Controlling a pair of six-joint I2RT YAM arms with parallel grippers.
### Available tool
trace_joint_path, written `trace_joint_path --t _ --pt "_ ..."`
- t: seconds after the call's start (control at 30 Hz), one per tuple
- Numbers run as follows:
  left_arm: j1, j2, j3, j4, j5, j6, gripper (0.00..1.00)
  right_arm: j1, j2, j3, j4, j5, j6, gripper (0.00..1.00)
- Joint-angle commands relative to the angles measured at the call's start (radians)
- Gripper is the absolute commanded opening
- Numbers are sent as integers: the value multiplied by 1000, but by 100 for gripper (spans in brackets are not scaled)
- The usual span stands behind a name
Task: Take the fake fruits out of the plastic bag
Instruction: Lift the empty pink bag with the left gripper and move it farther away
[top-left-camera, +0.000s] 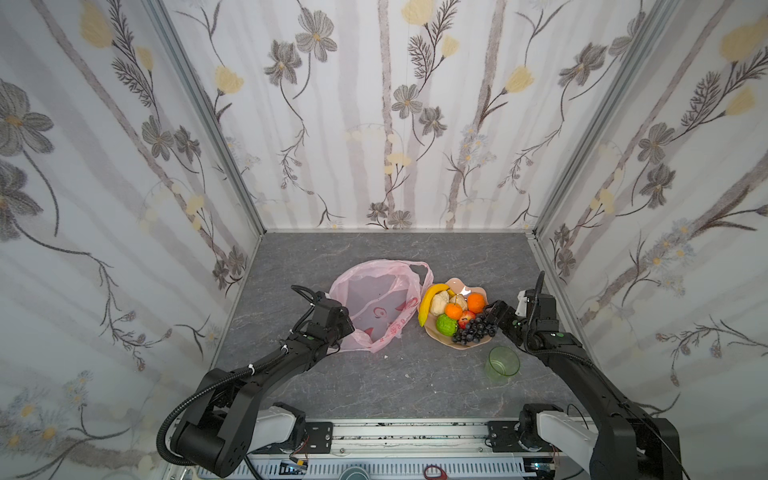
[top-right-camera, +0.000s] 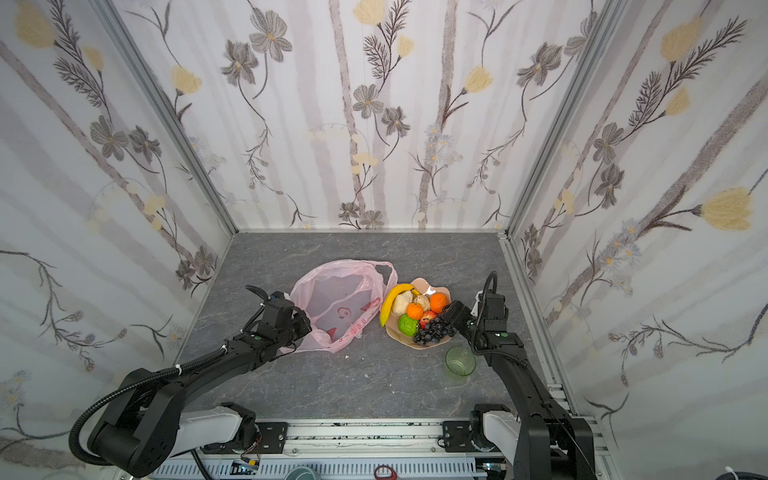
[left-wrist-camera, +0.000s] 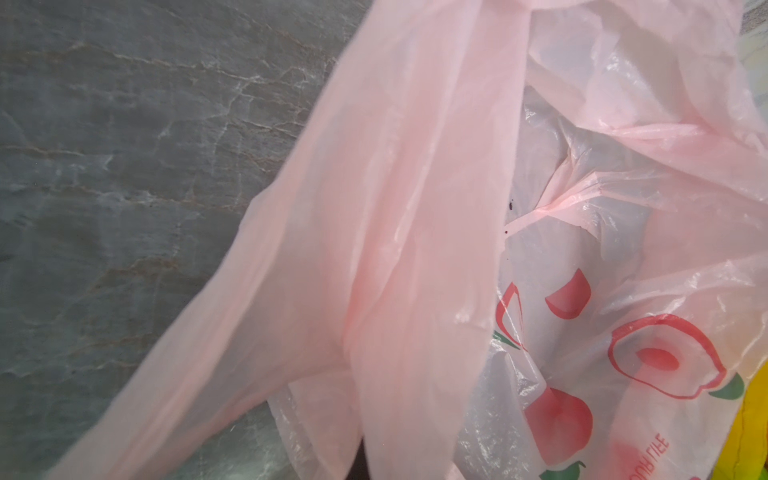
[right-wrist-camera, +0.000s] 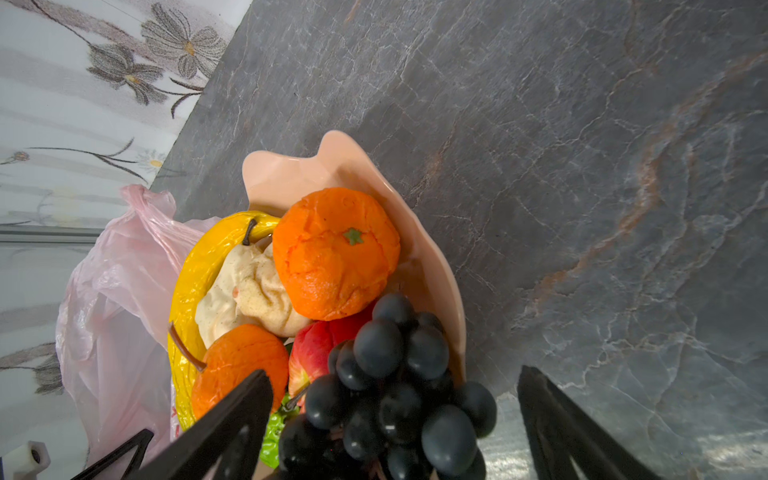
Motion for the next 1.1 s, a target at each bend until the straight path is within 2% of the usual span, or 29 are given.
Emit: trace_joint_path --t 0.0,0.17,0.33,0.57,0.73,0.83,0.93,1.07 --pt "1 20 23 1 -21 17 6 -1 24 0 76 -30 -4 93" --pt "10 78 85 -3 -25 32 6 -1 41 0 91 -27 -4 93" --pt "27 223 240 -3 -7 56 6 -1 48 -1 92 -18 -9 93" --pt "29 507 586 -27 39 103 6 -1 53 -4 92 -5 -17 93" --pt "30 704 884 -149 41 163 8 -1 45 -2 83 7 -24 93" --pt "28 811 1054 -248 88 224 20 -2 43 -1 80 19 -29 93" --pt "27 881 1178 -347 78 259 35 -5 48 4 77 19 -33 92" --pt "26 918 1291 -463 48 282 64 -10 49 13 71 29 -46 92"
